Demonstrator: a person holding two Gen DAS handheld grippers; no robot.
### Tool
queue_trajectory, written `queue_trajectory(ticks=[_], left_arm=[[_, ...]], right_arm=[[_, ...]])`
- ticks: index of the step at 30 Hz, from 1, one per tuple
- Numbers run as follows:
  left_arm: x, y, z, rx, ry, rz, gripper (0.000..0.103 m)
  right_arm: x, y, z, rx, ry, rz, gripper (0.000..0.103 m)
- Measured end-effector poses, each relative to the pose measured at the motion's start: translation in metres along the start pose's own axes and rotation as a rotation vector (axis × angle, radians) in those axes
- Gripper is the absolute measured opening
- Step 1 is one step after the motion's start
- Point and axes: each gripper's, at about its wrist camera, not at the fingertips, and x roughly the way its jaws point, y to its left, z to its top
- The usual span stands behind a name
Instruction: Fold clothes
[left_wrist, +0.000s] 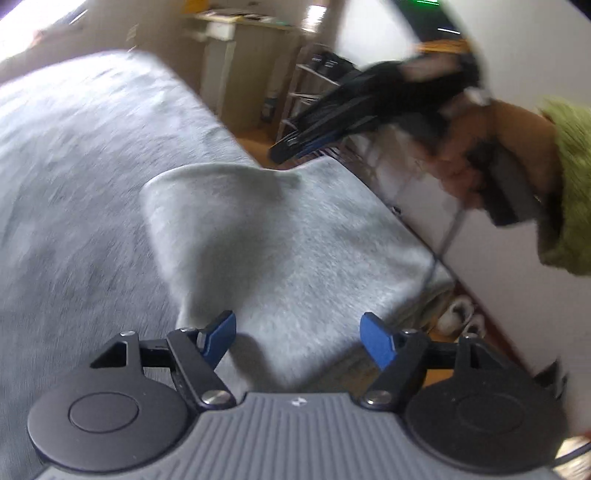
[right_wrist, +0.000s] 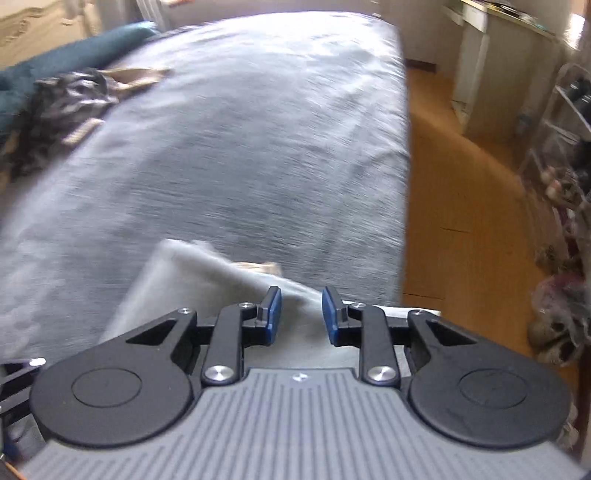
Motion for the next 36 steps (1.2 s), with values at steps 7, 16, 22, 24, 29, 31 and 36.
queue_trajectory(ticks=[7,16,22,24,29,31,36], left_arm=[[-0.006,0.038,0.000,-0.194,0.005,0.045,0.073],[0.026,0.081,-0.005,-0.450,0.030,-0.125,0.064],[0.019,0.082,-0.012,-0.512,0.020,-0.193,0.052],[0.019,0.083,-0.012,-0.521,0.025,-0.205,0.049],[0.019,0.087,-0.014,-0.544,0.048,-0.220,0.046],[0.020,0.090,-0.017,-0.557,0.055,-0.230,0.046],[0.022,0.093,-0.020,-0.551,0.057,-0.240,0.047]], right_arm=[[0.002,0.050,0.037,-0.180,0.061,0.164,0.025],[0.073,0.076,0.045,-0.306,0.170,0.147,0.025],[0.074,0.076,0.040,-0.261,0.154,0.122,0.025],[0.079,0.078,0.041,-0.271,0.159,0.114,0.025],[0.087,0.085,0.044,-0.331,0.176,0.090,0.027],[0.085,0.088,0.047,-0.345,0.180,0.082,0.028],[0.050,0.114,0.044,-0.529,0.162,0.218,0.027]])
